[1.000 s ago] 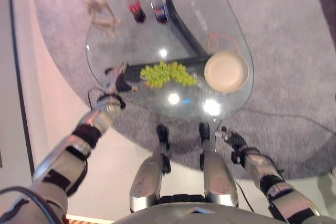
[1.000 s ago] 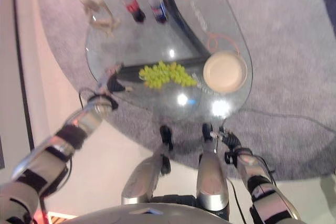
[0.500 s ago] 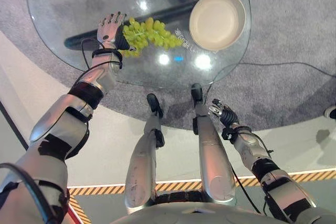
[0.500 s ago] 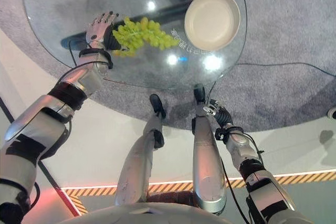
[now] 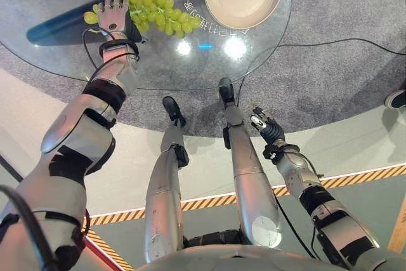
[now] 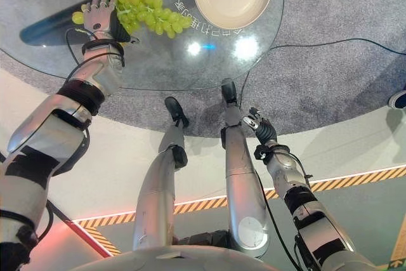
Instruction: Pick up fruits into the plate
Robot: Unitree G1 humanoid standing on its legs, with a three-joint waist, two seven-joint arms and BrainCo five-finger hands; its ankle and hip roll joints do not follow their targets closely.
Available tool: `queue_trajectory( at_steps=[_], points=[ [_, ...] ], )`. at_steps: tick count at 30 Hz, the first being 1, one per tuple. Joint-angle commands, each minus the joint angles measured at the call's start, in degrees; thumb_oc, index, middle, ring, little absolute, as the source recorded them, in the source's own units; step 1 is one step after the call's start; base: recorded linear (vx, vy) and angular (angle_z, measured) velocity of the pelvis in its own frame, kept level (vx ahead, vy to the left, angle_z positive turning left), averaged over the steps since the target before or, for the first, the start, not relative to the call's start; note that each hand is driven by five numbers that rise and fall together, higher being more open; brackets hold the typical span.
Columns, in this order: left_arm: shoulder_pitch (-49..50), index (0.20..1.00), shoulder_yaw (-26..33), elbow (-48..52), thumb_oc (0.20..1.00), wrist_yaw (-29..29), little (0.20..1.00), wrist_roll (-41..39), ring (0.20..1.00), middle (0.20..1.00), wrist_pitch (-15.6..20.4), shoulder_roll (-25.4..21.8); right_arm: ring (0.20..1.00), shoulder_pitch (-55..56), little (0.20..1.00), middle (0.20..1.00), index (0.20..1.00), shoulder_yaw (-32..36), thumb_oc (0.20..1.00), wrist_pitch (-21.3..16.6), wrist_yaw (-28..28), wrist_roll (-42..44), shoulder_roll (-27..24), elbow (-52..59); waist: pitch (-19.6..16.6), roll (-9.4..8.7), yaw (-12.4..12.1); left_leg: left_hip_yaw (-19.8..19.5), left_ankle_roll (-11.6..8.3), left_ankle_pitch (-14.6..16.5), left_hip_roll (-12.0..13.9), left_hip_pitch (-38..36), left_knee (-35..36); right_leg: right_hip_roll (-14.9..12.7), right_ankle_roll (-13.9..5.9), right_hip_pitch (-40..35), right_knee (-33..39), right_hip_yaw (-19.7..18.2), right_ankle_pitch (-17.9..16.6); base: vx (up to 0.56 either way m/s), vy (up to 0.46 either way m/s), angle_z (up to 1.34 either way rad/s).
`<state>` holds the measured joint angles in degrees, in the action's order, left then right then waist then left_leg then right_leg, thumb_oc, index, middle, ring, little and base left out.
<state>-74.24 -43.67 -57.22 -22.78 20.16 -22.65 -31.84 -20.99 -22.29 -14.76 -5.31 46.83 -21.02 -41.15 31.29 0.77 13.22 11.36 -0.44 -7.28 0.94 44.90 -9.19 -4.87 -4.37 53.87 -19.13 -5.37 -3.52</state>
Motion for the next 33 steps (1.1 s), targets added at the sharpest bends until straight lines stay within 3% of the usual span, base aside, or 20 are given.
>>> queue_trajectory(
  at_steps=[1,2,3,5,7,8,27,33],
  points=[
    [1.38,1.0,-0.37,-5.44,1.0,1.14,1.0,-1.44,1.0,1.0,-3.35,1.21,1.0,0.92,1.0,1.0,1.0,-1.6,1.0,-2.07,-0.32,2.82,1.82,3.16,-1.49,-2.43,0.24,-4.97,-1.42,6.32,-1.94,2.86,-7.45,4.08,-0.48,-0.05,3.4,1.7,-3.19,-0.02,-0.039,-0.02],
    [1.07,1.0,-0.54,-6.49,1.0,0.46,1.0,-1.99,1.0,1.0,-3.92,1.31,1.0,0.83,1.0,1.0,1.0,-1.9,1.0,-2.38,-0.55,3.6,1.89,3.36,-1.49,-2.73,0.35,-5.07,-1.48,6.29,-1.91,3.25,-7.38,4.2,-0.47,0.4,3.46,1.61,-3.29,-0.01,-0.041,-0.02],
    [0.9,0.809,-0.59,-7.01,0.809,-0.58,0.809,-2.81,0.809,0.809,-4.57,1.41,1.0,0.78,1.0,1.0,1.0,-2.07,1.0,-2.52,-0.6,4.14,1.96,3.62,-1.49,-2.93,0.43,-5.12,-1.52,6.26,-1.86,3.51,-7.35,4.25,-0.45,0.62,3.53,1.56,-3.34,-0.01,-0.038,-0.03],
    [0.11,0.749,-0.54,-8.09,0.749,-1.64,0.749,-3.35,0.749,0.749,-6.03,1.63,1.0,0.63,1.0,1.0,1.0,-2.48,1.0,-2.6,-0.37,4.73,2.17,4.24,-1.49,-3.29,0.65,-5.13,-1.58,6.23,-1.81,3.84,-7.28,4.36,-0.46,1.03,3.61,1.5,-3.41,0.0,0.0,0.0],
    [-0.55,0.492,-0.53,-9.09,0.492,-1.98,0.492,-3.77,0.492,0.492,-6.28,1.64,1.0,0.5,1.0,1.0,1.0,-2.7,1.0,-2.57,-0.11,4.84,2.3,4.73,-1.49,-3.42,0.83,-5.16,-1.63,6.25,-1.78,4.14,-7.25,4.4,-0.46,1.38,3.67,1.38,-3.42,0.0,-0.003,-0.02],
    [-1.07,0.2,-0.44,-9.99,0.2,-1.99,0.2,-3.46,0.2,0.2,-6.37,1.53,1.0,0.6,1.0,1.0,1.0,-2.8,1.0,-2.67,-0.16,5.26,2.28,5.22,-1.49,-3.53,0.99,-5.13,-1.68,6.27,-1.75,4.44,-7.31,4.39,-0.45,1.68,3.75,1.33,-3.46,0.0,0.0,0.0],
    [-0.35,0.2,-0.44,-9.37,0.2,-2.0,0.2,-4.02,0.2,0.2,-4.27,1.3,1.0,1.79,1.0,1.0,1.0,-2.96,1.0,-3.63,-0.64,6.58,2.35,6.71,-1.49,-3.12,0.51,-5.37,-1.8,5.67,-2.08,2.42,-5.95,4.49,-0.37,-0.29,4.27,2.0,-3.58,0.0,0.0,0.0],
    [1.37,0.2,0.88,-6.9,0.2,-3.76,0.2,-6.97,0.2,0.2,-1.08,1.25,1.0,2.21,1.0,1.0,1.0,-2.85,1.0,-4.51,-0.82,5.82,2.6,6.85,-1.49,-2.72,-0.44,-5.47,-1.73,5.37,-2.11,-0.53,-4.83,4.33,-0.26,-3.27,4.58,2.85,-3.21,-0.01,0.0,0.01]
  ],
)
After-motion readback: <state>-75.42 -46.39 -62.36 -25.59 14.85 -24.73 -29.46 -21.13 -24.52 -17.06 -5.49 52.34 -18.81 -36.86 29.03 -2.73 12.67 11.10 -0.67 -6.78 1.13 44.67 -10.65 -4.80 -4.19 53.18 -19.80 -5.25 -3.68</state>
